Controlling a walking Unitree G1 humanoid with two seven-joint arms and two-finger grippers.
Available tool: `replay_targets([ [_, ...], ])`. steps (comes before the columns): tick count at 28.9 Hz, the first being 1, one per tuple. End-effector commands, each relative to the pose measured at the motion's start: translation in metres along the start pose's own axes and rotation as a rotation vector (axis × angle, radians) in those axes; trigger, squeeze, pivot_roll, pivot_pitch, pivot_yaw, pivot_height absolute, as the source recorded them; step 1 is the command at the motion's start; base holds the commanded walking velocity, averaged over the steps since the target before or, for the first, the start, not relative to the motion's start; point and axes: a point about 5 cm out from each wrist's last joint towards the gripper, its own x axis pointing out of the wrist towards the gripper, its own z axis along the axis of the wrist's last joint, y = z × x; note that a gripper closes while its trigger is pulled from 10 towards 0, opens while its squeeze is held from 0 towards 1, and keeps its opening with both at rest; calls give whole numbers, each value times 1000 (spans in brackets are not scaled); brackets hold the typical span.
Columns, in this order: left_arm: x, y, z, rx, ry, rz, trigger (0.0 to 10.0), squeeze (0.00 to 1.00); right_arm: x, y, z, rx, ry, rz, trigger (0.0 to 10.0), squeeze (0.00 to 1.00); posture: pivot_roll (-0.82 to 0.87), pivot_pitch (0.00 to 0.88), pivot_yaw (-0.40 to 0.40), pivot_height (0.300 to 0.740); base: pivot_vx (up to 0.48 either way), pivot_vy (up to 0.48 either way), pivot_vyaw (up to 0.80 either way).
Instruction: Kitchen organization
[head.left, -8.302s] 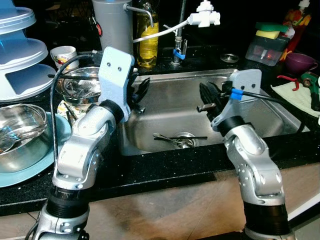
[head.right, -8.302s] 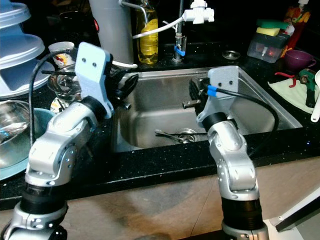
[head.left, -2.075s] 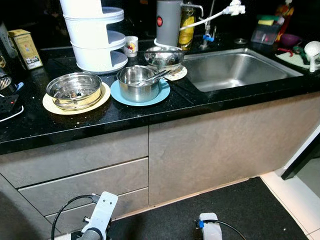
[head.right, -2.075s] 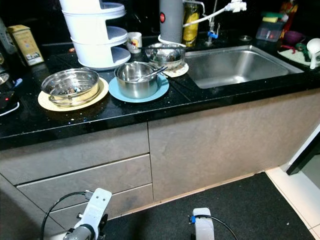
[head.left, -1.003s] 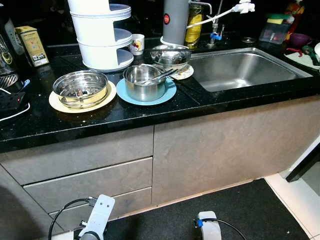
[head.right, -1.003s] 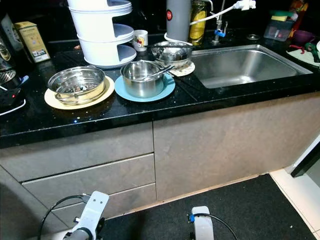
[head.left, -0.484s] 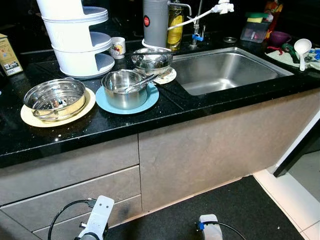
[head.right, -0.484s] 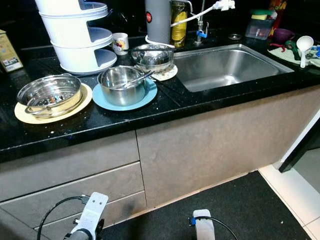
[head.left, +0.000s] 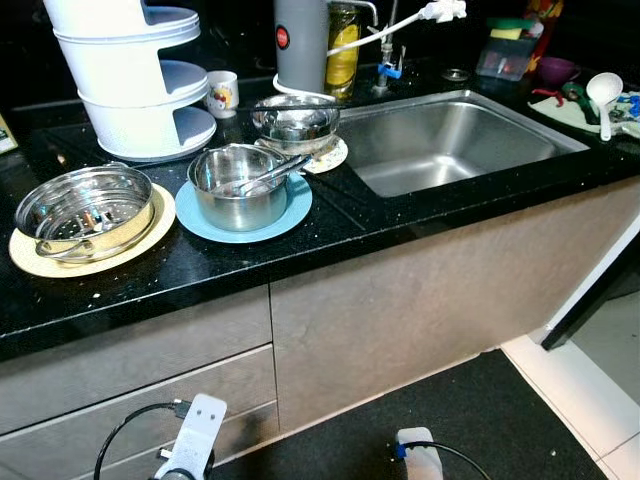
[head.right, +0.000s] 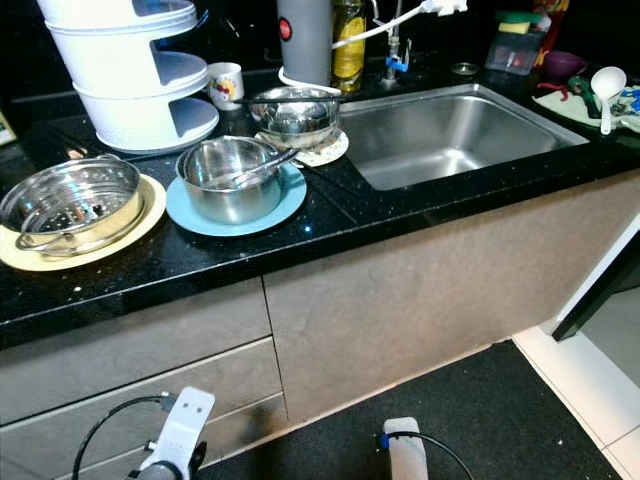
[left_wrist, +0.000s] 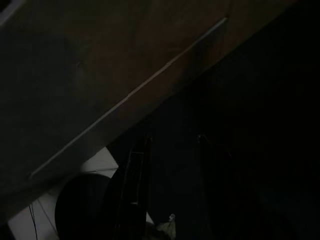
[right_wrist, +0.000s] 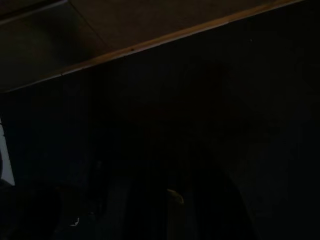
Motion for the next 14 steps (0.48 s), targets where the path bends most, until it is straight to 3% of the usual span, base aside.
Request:
replay_targets([
  [1, -2, 2, -8, -5, 23, 0, 10000, 0, -2, 0, -8, 3, 33, -1, 10000, 0, -27, 114, -18, 740, 300, 0, 0],
  [14, -2, 0, -7, -10, 9, -8, 10000, 0, -2, 0, -9, 5, 34, -2, 10000, 0, -29, 113, -15, 740, 276, 0, 0],
])
